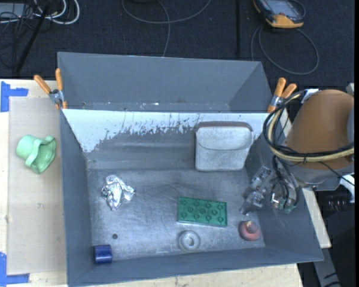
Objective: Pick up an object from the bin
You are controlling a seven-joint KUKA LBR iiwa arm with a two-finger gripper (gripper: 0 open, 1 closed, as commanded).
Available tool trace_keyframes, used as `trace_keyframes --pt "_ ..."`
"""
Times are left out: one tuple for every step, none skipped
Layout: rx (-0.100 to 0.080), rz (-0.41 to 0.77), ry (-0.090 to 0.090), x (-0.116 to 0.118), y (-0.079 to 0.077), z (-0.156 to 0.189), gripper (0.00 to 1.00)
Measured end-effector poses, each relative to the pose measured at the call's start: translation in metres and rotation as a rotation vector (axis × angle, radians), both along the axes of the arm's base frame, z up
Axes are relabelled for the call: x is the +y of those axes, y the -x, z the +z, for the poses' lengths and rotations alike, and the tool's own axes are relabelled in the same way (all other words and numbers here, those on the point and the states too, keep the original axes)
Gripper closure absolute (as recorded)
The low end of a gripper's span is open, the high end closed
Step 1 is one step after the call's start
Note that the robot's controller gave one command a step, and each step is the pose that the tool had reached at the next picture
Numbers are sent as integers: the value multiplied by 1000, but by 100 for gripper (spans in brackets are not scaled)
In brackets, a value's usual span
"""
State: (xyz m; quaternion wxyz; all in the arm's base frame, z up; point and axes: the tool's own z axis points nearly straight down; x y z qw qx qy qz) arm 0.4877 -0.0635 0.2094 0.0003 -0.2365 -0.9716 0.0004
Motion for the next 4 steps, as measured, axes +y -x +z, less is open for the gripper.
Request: trace_keyframes --pt "1 5 0 1 0 0 0" --pt "5 40 -1 49 -33 -129 0" --pt "1 43 -1 49 -34 -126 100" --pt "-7 38 0 55 -32 -2 100"
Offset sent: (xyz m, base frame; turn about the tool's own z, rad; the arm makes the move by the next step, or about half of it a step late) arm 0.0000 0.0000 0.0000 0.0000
